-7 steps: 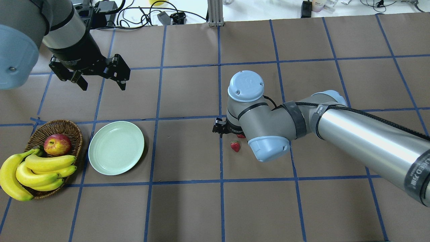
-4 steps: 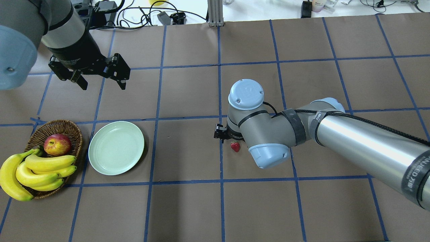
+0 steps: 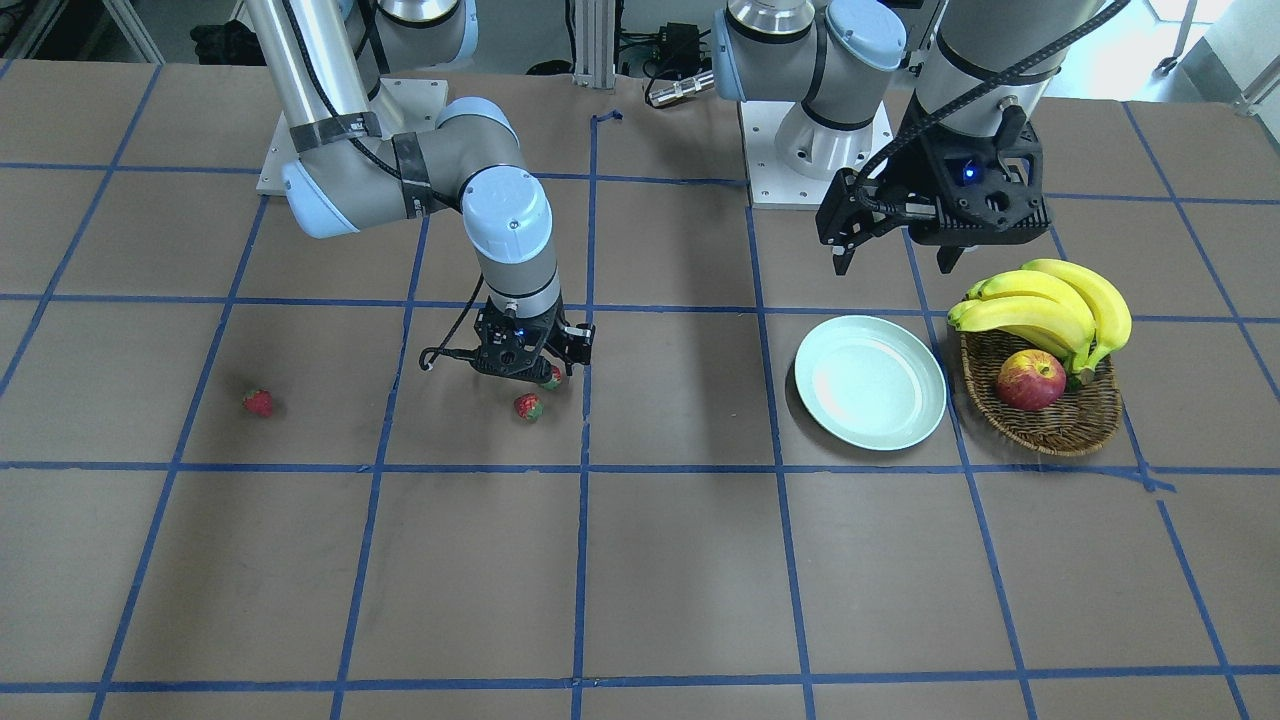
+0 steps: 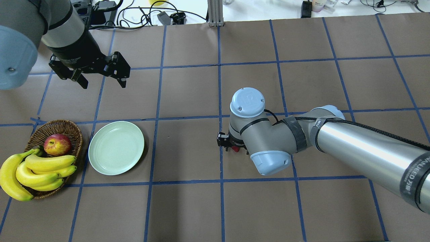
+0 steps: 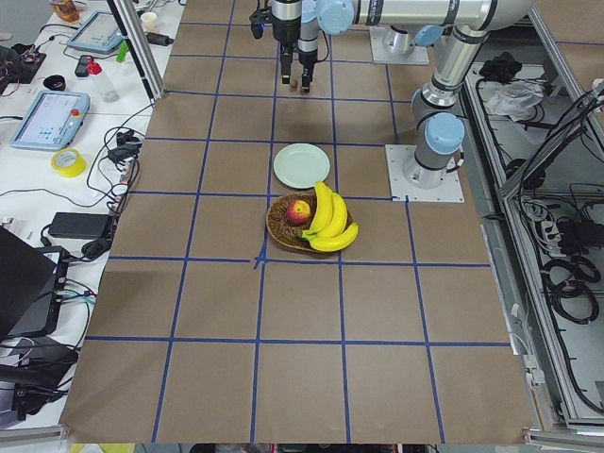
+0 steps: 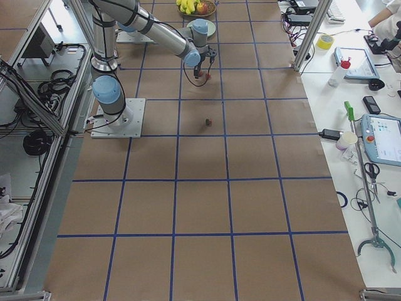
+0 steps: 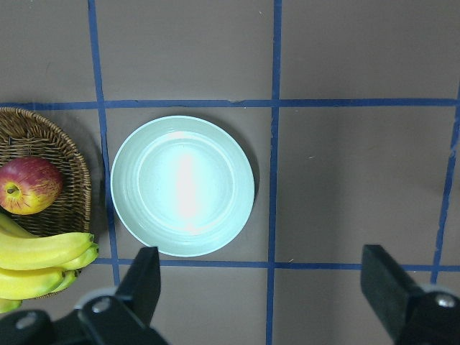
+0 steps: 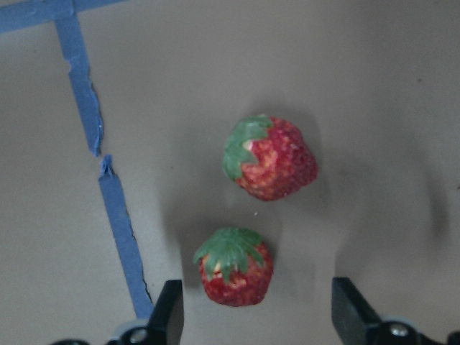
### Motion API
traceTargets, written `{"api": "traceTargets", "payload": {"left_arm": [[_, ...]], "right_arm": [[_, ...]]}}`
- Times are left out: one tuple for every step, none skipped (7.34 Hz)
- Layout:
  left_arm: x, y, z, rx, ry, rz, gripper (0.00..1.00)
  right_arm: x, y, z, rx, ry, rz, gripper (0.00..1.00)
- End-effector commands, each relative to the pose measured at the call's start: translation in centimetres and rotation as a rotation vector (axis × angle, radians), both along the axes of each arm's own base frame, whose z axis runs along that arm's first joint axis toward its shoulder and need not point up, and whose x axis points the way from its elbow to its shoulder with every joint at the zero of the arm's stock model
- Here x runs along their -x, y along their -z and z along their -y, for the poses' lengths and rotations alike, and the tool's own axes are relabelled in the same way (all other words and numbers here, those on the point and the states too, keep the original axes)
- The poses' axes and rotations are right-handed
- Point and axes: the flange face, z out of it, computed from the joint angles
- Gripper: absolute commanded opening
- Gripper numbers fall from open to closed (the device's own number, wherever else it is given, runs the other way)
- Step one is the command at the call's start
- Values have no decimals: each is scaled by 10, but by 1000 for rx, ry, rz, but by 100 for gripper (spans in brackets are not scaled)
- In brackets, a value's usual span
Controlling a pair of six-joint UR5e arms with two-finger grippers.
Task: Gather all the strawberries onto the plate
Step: 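Lower the right gripper onto one of the paired strawberries and grasp it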
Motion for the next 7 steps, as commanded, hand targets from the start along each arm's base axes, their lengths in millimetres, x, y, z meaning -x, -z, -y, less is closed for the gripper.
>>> {"api": "traceTargets", "payload": {"left_arm": [[0, -3, -1, 4, 11, -1, 100], [1, -7, -4, 7, 13, -4, 100], [5, -10, -6, 14, 13, -49, 100], [3, -8, -7, 8, 12, -33, 100], [3, -6, -7, 3, 11, -34, 100], [3, -5, -7, -3, 10, -35, 100], [3, -4, -6, -5, 10, -35, 100]], "right_arm": [[-1, -1, 2, 12, 0, 11, 14], [-2, -5, 4, 49, 0, 19, 0], [-5, -19, 13, 101, -5, 45, 0], [-9, -31, 21, 122, 1, 54, 0], [-23, -42, 23, 128, 6, 87, 0], [-50, -50, 20, 101, 27, 214, 0], [-66, -58, 24, 79, 58, 290, 0]]}}
